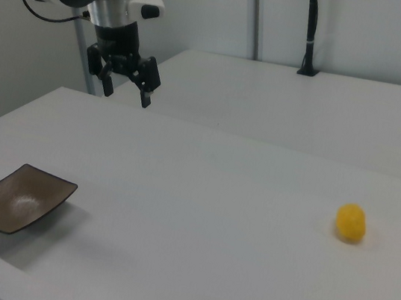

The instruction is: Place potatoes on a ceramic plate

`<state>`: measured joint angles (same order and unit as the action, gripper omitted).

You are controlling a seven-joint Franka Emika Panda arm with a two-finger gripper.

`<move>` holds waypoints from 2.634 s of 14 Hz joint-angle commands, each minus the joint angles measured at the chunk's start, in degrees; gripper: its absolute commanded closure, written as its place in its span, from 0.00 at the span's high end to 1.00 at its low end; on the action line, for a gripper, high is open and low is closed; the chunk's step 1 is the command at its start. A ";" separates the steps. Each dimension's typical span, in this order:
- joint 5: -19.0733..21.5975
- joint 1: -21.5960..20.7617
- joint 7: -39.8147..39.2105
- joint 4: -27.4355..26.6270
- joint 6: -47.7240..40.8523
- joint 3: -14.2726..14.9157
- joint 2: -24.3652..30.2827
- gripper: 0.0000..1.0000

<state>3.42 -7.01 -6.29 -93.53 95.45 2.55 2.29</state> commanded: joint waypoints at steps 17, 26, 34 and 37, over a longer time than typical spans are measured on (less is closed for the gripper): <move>-4.64 5.08 13.13 3.78 7.11 3.86 -7.82 1.00; -3.95 6.39 20.43 15.39 18.62 9.49 -22.06 1.00; -2.98 11.23 20.27 18.65 36.09 9.23 -32.42 1.00; -2.98 12.81 17.30 18.83 43.32 9.23 -36.03 1.00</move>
<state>-0.33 4.74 13.09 -76.89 133.93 11.49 -29.95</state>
